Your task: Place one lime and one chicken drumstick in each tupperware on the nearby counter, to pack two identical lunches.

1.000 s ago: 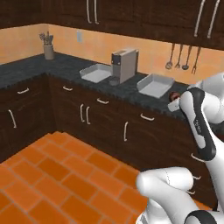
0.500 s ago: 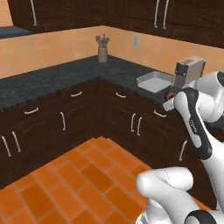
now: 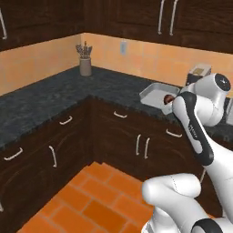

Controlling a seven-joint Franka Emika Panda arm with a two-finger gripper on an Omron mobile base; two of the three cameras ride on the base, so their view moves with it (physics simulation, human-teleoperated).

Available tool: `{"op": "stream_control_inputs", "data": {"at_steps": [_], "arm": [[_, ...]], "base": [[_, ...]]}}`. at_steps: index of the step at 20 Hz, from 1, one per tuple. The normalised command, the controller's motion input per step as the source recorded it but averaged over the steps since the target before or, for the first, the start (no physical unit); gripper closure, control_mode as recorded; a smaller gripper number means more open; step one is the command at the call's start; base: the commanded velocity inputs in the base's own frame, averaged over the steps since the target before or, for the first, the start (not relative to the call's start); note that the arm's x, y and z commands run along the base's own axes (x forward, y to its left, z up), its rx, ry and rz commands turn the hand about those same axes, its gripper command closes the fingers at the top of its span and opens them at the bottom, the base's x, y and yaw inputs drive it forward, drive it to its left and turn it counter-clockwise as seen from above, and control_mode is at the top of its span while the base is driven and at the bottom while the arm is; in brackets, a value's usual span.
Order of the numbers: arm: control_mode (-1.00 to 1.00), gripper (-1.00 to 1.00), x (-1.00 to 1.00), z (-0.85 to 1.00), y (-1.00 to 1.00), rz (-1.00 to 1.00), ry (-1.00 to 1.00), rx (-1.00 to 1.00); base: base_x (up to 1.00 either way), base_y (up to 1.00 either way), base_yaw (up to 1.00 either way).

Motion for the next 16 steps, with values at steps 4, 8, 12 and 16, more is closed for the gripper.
{"op": "stream_control_inputs", "data": {"at_steps": [4, 8, 12, 16], "arm": [[1.0, 1.0, 0.0, 0.0, 0.0, 0.0, 0.0, 0.0], [1.0, 1.0, 0.0, 0.0, 0.0, 0.0, 0.0, 0.0], [1.0, 1.0, 0.0, 0.0, 0.0, 0.0, 0.0, 0.0], [1.0, 1.0, 0.0, 0.0, 0.0, 0.0, 0.0, 0.0]], "base": [[0.96, 0.31, -0.51], [1.0, 0.32, -0.51], [1.0, 0.42, -0.49], [1.0, 0.56, -0.47]]}}
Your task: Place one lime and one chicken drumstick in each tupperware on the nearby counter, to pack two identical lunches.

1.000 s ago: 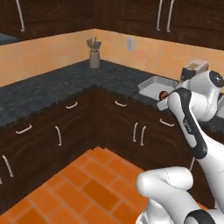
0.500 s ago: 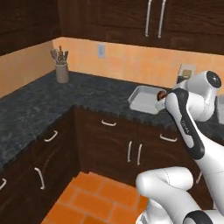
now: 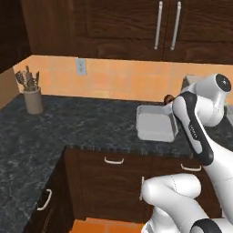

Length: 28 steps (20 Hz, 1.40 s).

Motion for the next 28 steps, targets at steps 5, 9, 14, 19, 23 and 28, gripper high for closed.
{"op": "stream_control_inputs", "data": {"at_steps": [5, 9, 14, 19, 23, 28], "arm": [[1.0, 1.0, 0.0, 0.0, 0.0, 0.0, 0.0, 0.0], [1.0, 1.0, 0.0, 0.0, 0.0, 0.0, 0.0, 0.0], [-1.0, 1.0, 0.23, -0.61, 0.0, -0.37, -0.08, -0.05], [-1.0, 1.0, 0.39, -0.99, 0.06, -0.29, 0.0, -0.01], [-1.0, 1.0, 0.07, -0.66, 0.09, -0.1, 0.06, 0.22], [-1.0, 1.0, 0.0, -0.55, 0.03, 0.09, 0.1, 0.25]], "base": [[0.84, 0.49, -0.48], [0.64, 0.11, -0.49], [0.09, 0.0, -0.1], [0.0, 0.0, 0.0], [0.0, 0.0, 0.0], [0.0, 0.0, 0.0]]}}
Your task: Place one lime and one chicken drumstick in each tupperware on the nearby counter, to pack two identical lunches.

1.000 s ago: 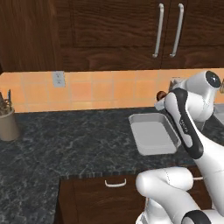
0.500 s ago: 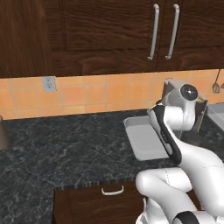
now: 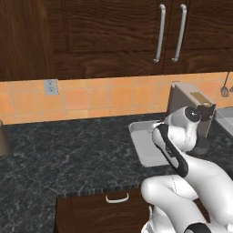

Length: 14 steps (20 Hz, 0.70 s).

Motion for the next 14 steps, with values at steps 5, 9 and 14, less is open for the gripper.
{"op": "stream_control_inputs", "data": {"at_steps": [5, 9, 14], "arm": [[-1.0, 1.0, 0.11, -0.49, 0.38, 0.06, 0.15, 0.0], [-1.0, 1.0, 0.16, -0.29, 0.29, 0.0, 0.16, 0.0], [-1.0, 1.0, 0.22, -0.24, -0.05, 0.0, 0.02, 0.0]], "base": [[0.0, 0.0, 0.0], [0.0, 0.0, 0.0], [0.0, 0.0, 0.0]]}}
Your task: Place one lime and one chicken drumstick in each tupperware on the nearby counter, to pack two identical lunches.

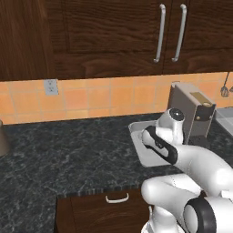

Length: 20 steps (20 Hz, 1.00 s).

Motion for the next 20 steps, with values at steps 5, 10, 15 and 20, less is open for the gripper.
{"op": "stream_control_inputs", "data": {"at_steps": [5, 10, 15, 20], "arm": [[-1.0, 1.0, 0.25, -0.47, -0.04, 0.0, 0.0, 0.0], [-1.0, -1.0, 0.47, -0.16, -0.01, 0.0, 0.0, 0.0], [-1.0, -1.0, 0.51, -0.01, -0.03, 0.0, -0.01, 0.0], [-1.0, -1.0, -0.3, 0.1, 0.0, 0.0, -0.06, 0.0]], "base": [[0.0, 0.0, 0.0], [0.0, 0.0, 0.0], [0.0, 0.0, 0.0], [0.0, 0.0, 0.0]]}}
